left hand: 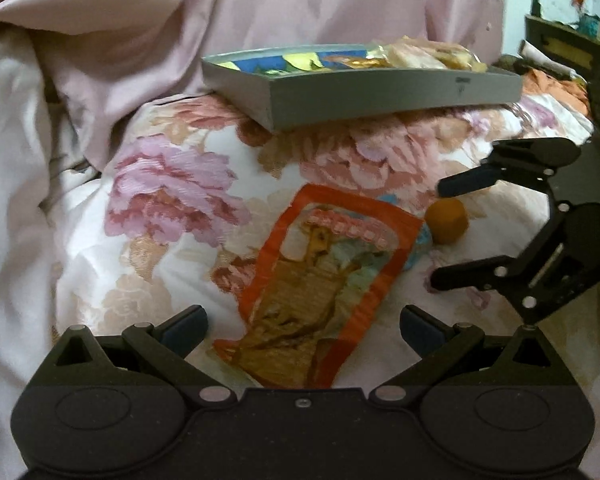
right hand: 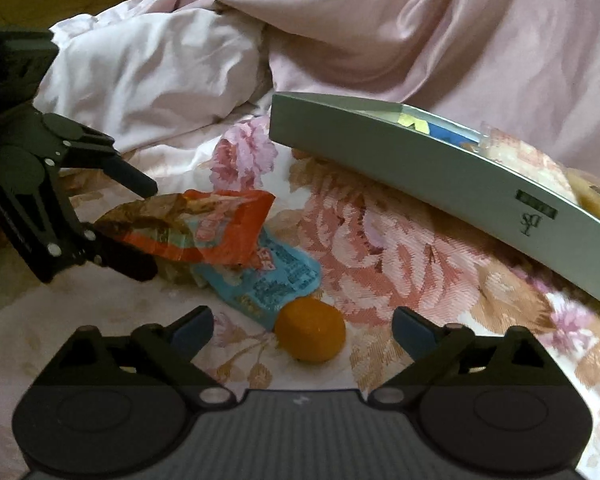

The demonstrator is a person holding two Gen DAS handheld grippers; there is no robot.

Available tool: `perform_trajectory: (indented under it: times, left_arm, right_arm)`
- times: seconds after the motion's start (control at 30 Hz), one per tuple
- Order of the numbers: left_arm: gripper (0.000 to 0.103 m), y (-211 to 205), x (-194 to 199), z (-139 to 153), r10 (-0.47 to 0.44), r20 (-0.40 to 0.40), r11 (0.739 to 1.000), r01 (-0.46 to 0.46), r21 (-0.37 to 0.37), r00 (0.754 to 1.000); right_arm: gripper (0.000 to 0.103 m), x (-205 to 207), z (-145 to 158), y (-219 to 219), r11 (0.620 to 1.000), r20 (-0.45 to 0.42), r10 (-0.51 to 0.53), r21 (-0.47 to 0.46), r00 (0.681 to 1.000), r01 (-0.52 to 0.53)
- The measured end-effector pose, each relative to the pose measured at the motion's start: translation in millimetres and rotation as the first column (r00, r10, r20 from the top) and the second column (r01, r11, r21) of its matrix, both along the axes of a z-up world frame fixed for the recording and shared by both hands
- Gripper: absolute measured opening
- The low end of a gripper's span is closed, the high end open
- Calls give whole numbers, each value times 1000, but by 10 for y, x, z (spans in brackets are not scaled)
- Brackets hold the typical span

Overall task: Organize snacks
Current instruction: 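Grasp the orange with the right tool while the left tool lowers onto the red jerky pack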

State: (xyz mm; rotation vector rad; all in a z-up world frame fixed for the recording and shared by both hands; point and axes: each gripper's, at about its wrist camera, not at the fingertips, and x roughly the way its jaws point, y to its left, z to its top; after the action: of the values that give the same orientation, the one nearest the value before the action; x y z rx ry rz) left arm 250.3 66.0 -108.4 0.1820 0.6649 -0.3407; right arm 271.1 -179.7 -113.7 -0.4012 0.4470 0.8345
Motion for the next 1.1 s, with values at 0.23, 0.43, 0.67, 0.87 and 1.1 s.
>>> perform_trajectory:
  times: [0.23, 0.43, 0.67, 0.87, 1.1]
  left_arm:
    - [94, -47, 35, 79, 17, -64, 999, -20, -48, 998]
    - [82, -87, 7, 156, 63, -118, 994, -73, -77, 991]
    - [77, -241, -162, 209, 84, -141, 993, -94, -65, 986]
    - [77, -419, -313, 211, 75, -178, 997, -74, 12, 981]
    - [82, -478, -503, 103, 11, -234, 998, 3, 59, 972]
  right_arm:
    - [77, 39, -35, -18, 999, -48, 40, 30, 998, -38]
    - [57, 34, -1, -63, 999, -75, 15, 50, 997, -11]
    - [39, -64, 34, -156, 997, -102, -51, 55, 993, 57]
    - [39, -287, 60, -152, 998, -112, -63, 14, 992, 65]
    - [39, -546, 107, -212, 995, -137, -94, -38, 986, 89]
